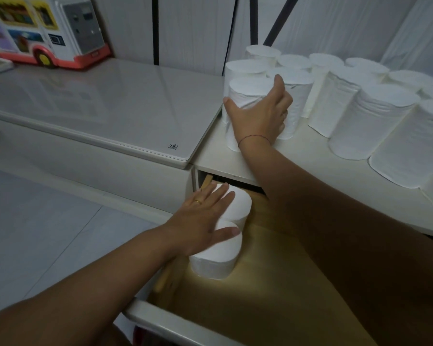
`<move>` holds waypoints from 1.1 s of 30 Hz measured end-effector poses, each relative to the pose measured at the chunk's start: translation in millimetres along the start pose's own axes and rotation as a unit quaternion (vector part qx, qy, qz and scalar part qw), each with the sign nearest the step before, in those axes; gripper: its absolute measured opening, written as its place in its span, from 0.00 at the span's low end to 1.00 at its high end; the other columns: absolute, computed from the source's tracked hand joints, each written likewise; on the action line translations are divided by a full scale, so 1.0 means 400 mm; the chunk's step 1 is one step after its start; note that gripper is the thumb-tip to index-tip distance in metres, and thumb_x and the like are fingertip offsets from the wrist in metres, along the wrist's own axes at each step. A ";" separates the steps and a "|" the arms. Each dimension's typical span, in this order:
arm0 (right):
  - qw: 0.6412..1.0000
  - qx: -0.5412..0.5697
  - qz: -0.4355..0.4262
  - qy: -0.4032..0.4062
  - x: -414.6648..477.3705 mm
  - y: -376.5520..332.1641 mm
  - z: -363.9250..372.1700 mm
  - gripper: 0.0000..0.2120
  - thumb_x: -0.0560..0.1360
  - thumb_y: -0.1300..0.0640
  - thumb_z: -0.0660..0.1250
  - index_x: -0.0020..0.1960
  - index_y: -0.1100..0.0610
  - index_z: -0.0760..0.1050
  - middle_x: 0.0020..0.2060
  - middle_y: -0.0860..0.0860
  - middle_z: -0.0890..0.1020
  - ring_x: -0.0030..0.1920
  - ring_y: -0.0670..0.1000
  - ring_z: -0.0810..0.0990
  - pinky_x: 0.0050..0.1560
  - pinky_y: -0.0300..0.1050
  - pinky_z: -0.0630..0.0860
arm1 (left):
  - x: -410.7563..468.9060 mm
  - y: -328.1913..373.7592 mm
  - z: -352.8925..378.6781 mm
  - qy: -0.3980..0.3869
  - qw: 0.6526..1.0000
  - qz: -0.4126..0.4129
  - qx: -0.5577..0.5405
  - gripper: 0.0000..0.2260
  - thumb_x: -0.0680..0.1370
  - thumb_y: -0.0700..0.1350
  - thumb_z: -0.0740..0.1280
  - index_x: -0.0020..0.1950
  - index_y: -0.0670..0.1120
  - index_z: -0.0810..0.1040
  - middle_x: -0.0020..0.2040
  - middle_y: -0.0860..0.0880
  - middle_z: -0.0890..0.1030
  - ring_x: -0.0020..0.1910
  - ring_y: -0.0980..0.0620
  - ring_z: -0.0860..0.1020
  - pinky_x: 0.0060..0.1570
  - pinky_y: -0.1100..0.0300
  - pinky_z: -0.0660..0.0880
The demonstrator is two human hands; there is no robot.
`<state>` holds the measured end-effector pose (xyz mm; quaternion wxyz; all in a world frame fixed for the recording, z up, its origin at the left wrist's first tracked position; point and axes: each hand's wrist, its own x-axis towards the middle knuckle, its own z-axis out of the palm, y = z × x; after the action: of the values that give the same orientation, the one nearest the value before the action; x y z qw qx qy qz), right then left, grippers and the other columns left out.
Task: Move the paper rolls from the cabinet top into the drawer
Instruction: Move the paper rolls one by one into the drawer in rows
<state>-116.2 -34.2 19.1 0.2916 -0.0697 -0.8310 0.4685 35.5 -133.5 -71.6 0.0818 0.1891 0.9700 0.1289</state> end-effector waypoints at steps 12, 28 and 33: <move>0.988 0.041 -0.081 -0.125 -0.053 0.031 -0.147 0.37 0.62 0.47 0.74 0.65 0.52 0.62 0.63 0.51 0.65 0.61 0.50 0.68 0.54 0.30 0.69 | -0.003 0.001 -0.006 -0.012 1.000 -0.004 0.001 0.35 0.76 0.67 0.50 0.77 0.53 0.41 0.77 0.54 0.38 0.74 0.55 0.34 0.74 0.54 0.40; 0.920 0.057 -0.163 -0.350 -0.250 0.224 -0.508 0.44 0.57 0.61 0.81 0.65 0.56 0.59 0.64 0.54 0.65 0.61 0.50 0.69 0.52 0.40 0.78 | -0.001 0.003 -0.002 -0.012 1.000 -0.011 0.001 0.38 0.72 0.69 0.46 0.77 0.54 0.41 0.77 0.55 0.38 0.74 0.56 0.34 0.72 0.54 0.41; 0.918 0.035 -0.122 -0.376 -0.281 0.316 -0.461 0.40 0.59 0.60 0.80 0.63 0.54 0.60 0.62 0.51 0.65 0.61 0.52 0.69 0.52 0.51 0.78 | 0.001 0.002 -0.001 -0.012 1.000 -0.006 0.000 0.38 0.72 0.69 0.46 0.77 0.54 0.41 0.77 0.55 0.39 0.75 0.56 0.35 0.72 0.54 0.41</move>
<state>57.7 128.0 -59.6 0.0152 0.2238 -0.8647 0.4494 35.5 -132.8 -71.0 0.0944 0.1849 0.9701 0.1257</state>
